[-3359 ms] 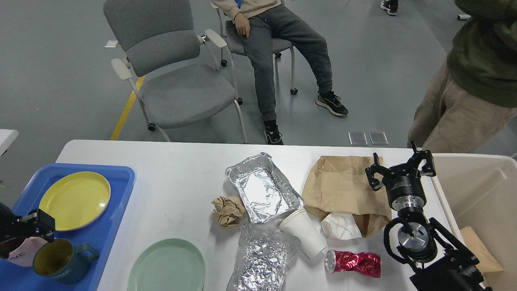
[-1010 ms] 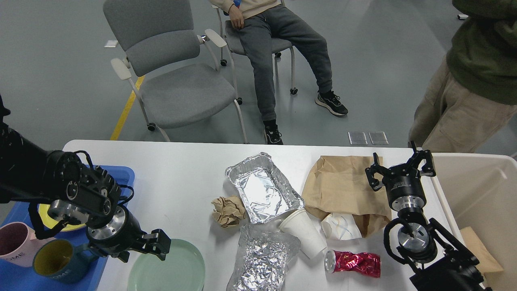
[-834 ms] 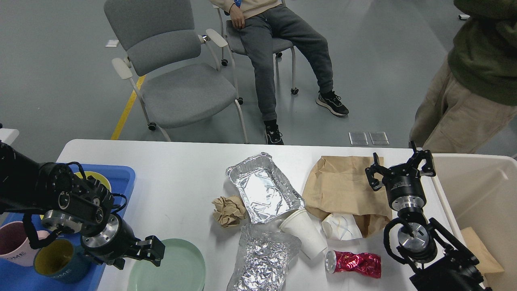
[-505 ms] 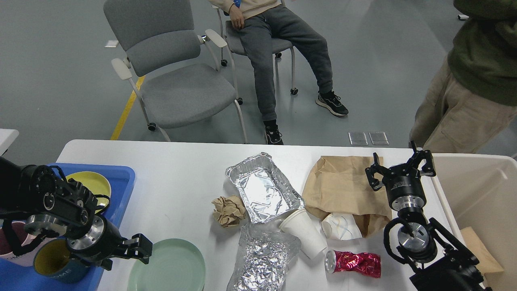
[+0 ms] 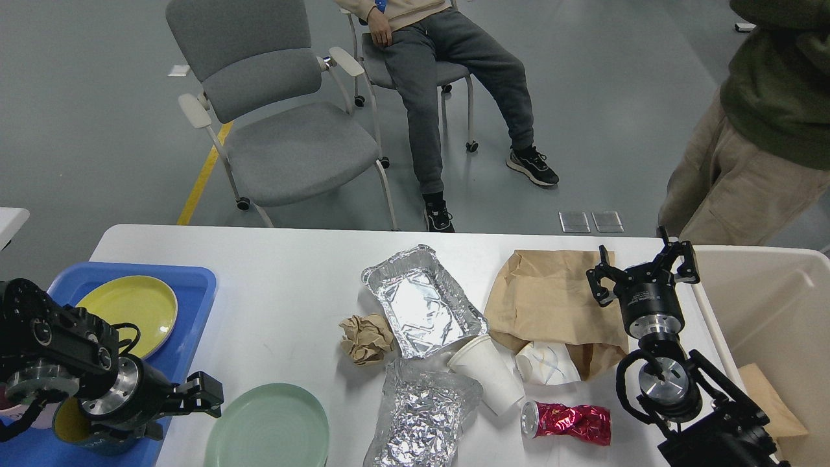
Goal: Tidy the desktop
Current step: 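Lower the left gripper to the pale green saucer edge, then grasp and lift the pale green saucer with the left gripper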
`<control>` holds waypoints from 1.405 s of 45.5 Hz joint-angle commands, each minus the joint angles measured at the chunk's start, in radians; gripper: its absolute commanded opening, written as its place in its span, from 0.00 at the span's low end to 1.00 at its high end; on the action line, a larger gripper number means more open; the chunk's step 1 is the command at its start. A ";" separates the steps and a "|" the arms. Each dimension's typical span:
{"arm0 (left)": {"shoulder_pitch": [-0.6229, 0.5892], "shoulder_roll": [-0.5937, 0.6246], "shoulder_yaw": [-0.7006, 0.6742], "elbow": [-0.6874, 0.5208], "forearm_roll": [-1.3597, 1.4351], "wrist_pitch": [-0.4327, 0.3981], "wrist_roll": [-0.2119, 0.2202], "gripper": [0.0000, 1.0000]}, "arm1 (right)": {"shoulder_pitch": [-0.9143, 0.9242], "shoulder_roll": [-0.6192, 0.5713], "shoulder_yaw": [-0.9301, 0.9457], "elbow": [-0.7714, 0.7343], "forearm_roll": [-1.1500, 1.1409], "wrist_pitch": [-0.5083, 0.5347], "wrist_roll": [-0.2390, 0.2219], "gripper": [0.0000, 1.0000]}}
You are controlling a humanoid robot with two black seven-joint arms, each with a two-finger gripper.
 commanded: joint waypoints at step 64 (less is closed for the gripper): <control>0.281 0.014 -0.135 0.043 0.190 0.249 0.008 0.43 | 0.001 0.000 0.000 0.001 0.000 -0.001 0.000 1.00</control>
